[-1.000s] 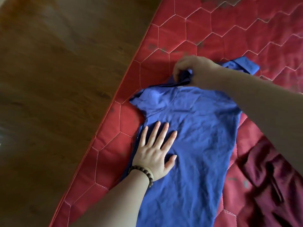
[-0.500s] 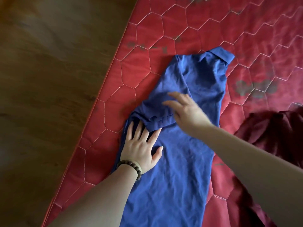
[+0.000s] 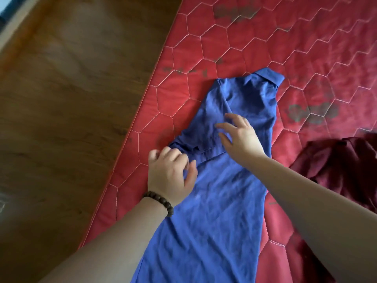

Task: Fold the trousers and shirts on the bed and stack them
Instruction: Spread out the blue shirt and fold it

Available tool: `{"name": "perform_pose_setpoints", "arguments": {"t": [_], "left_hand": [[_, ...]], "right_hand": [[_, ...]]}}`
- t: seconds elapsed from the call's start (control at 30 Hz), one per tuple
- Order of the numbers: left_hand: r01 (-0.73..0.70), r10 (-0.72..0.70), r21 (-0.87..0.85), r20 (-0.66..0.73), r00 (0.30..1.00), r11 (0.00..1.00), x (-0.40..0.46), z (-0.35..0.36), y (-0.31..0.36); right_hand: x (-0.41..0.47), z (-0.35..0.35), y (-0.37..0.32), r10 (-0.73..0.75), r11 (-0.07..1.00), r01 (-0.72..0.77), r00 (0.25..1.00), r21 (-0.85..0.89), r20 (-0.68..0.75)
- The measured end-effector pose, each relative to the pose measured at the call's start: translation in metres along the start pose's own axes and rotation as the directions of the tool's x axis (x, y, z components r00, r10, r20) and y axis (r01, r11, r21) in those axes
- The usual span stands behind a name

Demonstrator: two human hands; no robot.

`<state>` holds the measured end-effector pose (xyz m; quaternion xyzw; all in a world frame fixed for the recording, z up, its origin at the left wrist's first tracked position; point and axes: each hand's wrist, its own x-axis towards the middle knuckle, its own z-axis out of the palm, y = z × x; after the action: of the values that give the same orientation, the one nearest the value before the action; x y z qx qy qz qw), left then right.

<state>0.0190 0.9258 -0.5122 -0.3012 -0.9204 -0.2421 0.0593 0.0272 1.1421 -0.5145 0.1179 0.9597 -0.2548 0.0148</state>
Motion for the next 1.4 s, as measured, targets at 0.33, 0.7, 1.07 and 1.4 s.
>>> {"name": "perform_pose_setpoints", "arguments": {"t": [0.33,0.7,1.07,1.4], "left_hand": [[-0.261,0.216,0.084,0.357,0.909,0.962,0.028,0.046,-0.018],[-0.309,0.175,0.193,0.508,0.843,0.931,0.016,0.062,-0.023],[-0.295,0.168,0.167,0.527,0.833,0.941,0.017,0.063,-0.025],[-0.319,0.176,0.203,0.517,0.838,0.926,0.016,0.066,-0.026]], "right_hand": [[0.063,0.003,0.021,0.393,0.914,-0.381,0.917,-0.138,0.067],[0.04,0.05,-0.004,-0.378,0.9,0.409,0.904,-0.152,0.2],[0.093,0.029,0.034,-0.095,0.892,0.053,0.993,-0.449,-0.073],[0.037,0.036,0.052,0.055,0.863,-0.04,0.998,-0.504,0.015]]}}
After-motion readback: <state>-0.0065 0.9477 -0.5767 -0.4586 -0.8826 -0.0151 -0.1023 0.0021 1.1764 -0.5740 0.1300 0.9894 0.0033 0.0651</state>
